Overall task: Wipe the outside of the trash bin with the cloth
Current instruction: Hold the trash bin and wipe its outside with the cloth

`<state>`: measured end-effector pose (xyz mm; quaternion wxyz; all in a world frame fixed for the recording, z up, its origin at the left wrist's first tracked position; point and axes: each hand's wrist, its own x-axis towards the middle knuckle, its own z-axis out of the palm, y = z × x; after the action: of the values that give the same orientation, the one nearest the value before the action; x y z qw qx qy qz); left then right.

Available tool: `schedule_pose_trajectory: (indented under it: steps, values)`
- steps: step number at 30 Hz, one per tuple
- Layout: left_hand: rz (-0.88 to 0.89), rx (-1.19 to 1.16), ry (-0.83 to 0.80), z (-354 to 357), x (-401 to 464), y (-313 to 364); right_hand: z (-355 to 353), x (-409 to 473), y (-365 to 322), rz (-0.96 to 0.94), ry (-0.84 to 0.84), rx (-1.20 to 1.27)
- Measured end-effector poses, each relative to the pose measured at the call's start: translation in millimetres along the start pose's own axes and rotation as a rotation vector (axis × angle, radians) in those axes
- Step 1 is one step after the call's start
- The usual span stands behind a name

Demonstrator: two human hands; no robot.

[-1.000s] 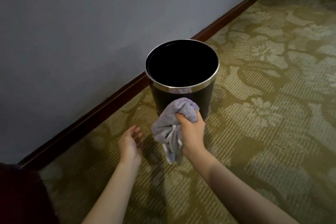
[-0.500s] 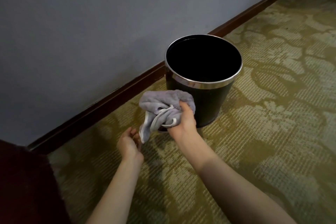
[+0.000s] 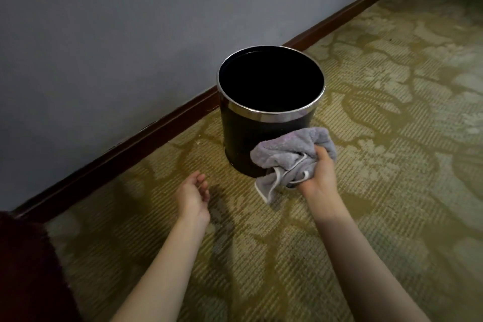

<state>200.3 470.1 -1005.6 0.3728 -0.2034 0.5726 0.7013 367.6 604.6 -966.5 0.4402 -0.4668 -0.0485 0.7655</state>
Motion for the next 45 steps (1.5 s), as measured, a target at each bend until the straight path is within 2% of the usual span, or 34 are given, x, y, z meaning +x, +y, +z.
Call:
schedule_pose_trajectory:
  steps: [10,14,18,25,30,34,38,41,45]
  values:
    - [0.015,0.067,0.003,-2.5,-10.0,-1.4,-22.6,26.6,58.4,-0.167,0.192,-0.199]
    - [0.008,0.069,0.005,-7.5,-6.5,0.1,-31.4,32.2,56.1,-0.131,0.183,-0.267]
    - [-0.007,0.055,0.009,-4.5,-5.6,-3.7,-17.7,20.4,64.9,-0.079,0.185,-0.202]
    - [-0.032,0.026,0.05,-21.2,8.1,4.5,12.5,5.9,87.4,0.111,0.156,-0.06]
    - [-0.013,-0.014,0.102,-33.0,11.8,15.0,40.0,-7.0,108.8,0.301,0.048,0.055]
    - [0.028,-0.033,0.128,-37.1,12.9,24.5,59.0,5.9,136.5,0.276,-0.012,-0.025]
    - [0.04,-0.035,0.139,-43.1,12.8,28.1,54.2,20.8,156.3,0.232,-0.016,-0.224]
    - [0.042,-0.042,0.14,-44.8,12.1,26.6,47.9,34.0,165.0,0.2,0.075,-0.179]
    - [0.048,-0.043,0.132,-41.7,13.3,24.7,43.9,18.9,148.5,0.26,0.009,-0.064]
